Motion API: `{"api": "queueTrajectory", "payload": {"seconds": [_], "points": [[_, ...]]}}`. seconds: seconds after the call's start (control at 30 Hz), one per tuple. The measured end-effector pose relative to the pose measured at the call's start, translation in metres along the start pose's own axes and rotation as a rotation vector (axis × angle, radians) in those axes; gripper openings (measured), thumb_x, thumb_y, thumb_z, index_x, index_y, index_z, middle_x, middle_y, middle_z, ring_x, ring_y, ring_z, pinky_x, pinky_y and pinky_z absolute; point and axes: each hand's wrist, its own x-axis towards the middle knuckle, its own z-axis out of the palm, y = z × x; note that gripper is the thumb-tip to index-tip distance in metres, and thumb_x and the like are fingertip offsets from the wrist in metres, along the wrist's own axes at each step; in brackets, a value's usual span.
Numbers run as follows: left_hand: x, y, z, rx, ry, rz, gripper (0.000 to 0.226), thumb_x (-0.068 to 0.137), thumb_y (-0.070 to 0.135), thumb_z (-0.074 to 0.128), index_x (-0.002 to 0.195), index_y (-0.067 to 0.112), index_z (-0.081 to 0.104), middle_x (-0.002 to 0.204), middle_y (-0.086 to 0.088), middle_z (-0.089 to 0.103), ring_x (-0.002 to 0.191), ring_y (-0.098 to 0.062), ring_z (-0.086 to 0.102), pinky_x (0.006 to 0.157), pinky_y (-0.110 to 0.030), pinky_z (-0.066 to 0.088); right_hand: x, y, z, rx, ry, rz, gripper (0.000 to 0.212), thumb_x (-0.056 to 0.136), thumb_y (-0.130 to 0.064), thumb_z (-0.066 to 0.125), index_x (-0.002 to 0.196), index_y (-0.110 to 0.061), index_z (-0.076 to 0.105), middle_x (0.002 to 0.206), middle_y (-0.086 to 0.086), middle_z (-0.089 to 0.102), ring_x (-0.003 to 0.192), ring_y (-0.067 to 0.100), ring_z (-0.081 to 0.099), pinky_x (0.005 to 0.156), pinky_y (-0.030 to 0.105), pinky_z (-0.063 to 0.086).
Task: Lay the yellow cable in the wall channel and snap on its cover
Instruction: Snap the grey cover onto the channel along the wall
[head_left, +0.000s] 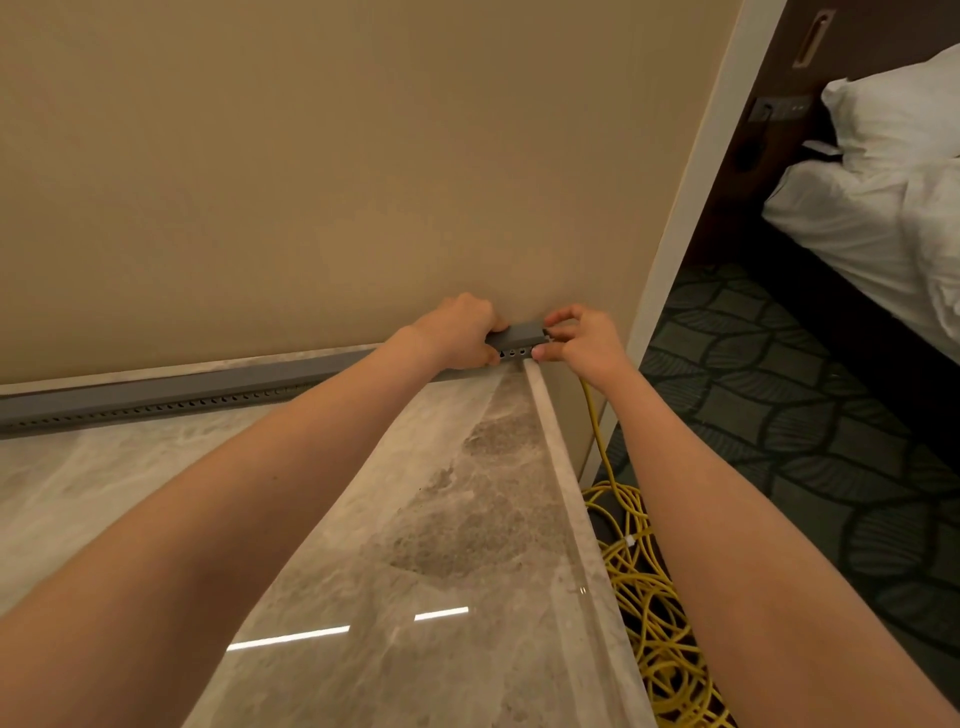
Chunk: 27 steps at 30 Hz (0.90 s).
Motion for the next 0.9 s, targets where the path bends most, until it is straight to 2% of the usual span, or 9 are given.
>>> {"api": "queueTrajectory", "payload": {"seconds": [0.07,0.2,0.33,0.47,0.6,0.67,0.73,0.8,0.9], "points": [[0.002,0.005,0.004,0.053,0.002,0.021,0.03,0.091,0.018,0.052,0.119,0.01,0.059,0.113,-0.017,0.064,0.103,-0.035,0.06,0.075,-0.033,0.043,0.0,0.001,0.0,-0.012,-0.002,0.006,0.03,0.069,0.007,0.076,0.079,-0.015,0.058,0.115,0.028,0.064,0.112,0.036,0.061,0.101,0.045,0.048],[0.003,0.011,0.0,0.128,0.006,0.075,0.032,0.094,0.022,0.044,0.12,0.006,0.054,0.12,-0.018,0.057,0.107,-0.036,0.058,0.084,-0.038,0.046,-0.001,0.004,-0.001,0.022,-0.029,0.008,0.04,0.078,0.011,0.067,0.116,0.009,0.055,0.122,0.032,0.059,0.117,0.038,0.057,0.096,0.035,0.047],[0.002,0.014,-0.001,0.208,0.005,0.1,0.039,0.099,0.025,0.038,0.125,0.0,0.052,0.122,-0.02,0.053,0.107,-0.038,0.059,0.085,-0.041,0.046,-0.003,0.008,0.003,0.049,0.011,-0.011,0.034,0.086,0.01,0.058,0.12,0.008,0.054,0.124,0.027,0.06,0.119,0.032,0.057,0.086,0.026,0.044],[0.003,0.018,0.0,0.22,-0.005,0.098,0.039,0.101,0.023,0.036,0.127,-0.001,0.049,0.125,-0.021,0.051,0.108,-0.038,0.059,0.087,-0.041,0.046,-0.004,0.012,0.007,0.083,0.05,-0.036,0.021,0.085,0.01,0.056,0.102,-0.003,0.056,0.118,0.028,0.064,0.098,0.025,0.06,0.081,0.027,0.047],[0.0,0.025,0.002,0.227,0.028,0.08,0.038,0.1,0.022,0.038,0.127,-0.002,0.05,0.125,-0.021,0.051,0.108,-0.039,0.059,0.085,-0.043,0.046,0.0,0.013,0.005,0.092,0.088,-0.026,0.027,0.079,0.012,0.062,0.072,-0.012,0.054,0.109,0.03,0.066,0.1,0.033,0.065,0.089,0.037,0.05],[0.001,0.027,0.003,0.201,0.037,0.065,0.038,0.099,0.022,0.039,0.125,-0.002,0.051,0.124,-0.021,0.051,0.107,-0.039,0.06,0.084,-0.042,0.047,0.001,0.012,0.003,0.105,0.081,-0.021,0.031,0.078,0.012,0.064,0.069,-0.016,0.055,0.11,0.03,0.067,0.1,0.033,0.065,0.086,0.036,0.053],[0.003,0.027,0.0,0.16,0.014,0.063,0.037,0.1,0.023,0.04,0.124,-0.002,0.053,0.124,-0.021,0.05,0.107,-0.038,0.059,0.085,-0.041,0.046,0.001,0.011,0.002,0.119,0.046,-0.015,0.024,0.078,0.013,0.064,0.086,-0.008,0.059,0.113,0.032,0.065,0.102,0.035,0.065,0.083,0.034,0.053],[0.005,0.026,-0.004,0.129,-0.023,0.066,0.037,0.1,0.024,0.042,0.123,-0.002,0.054,0.125,-0.022,0.049,0.108,-0.037,0.058,0.087,-0.04,0.044,0.001,0.011,-0.001,0.12,-0.003,-0.026,0.037,0.079,0.015,0.062,0.112,0.0,0.056,0.115,0.034,0.063,0.104,0.036,0.063,0.072,0.022,0.052],[0.009,0.028,-0.007,0.113,-0.061,0.052,0.037,0.099,0.024,0.044,0.122,-0.004,0.055,0.125,-0.022,0.05,0.11,-0.037,0.057,0.089,-0.039,0.043,0.002,0.01,-0.004,0.079,-0.05,-0.048,0.045,0.081,0.017,0.059,0.124,0.008,0.05,0.12,0.034,0.061,0.108,0.034,0.062,0.066,0.015,0.052]]}}
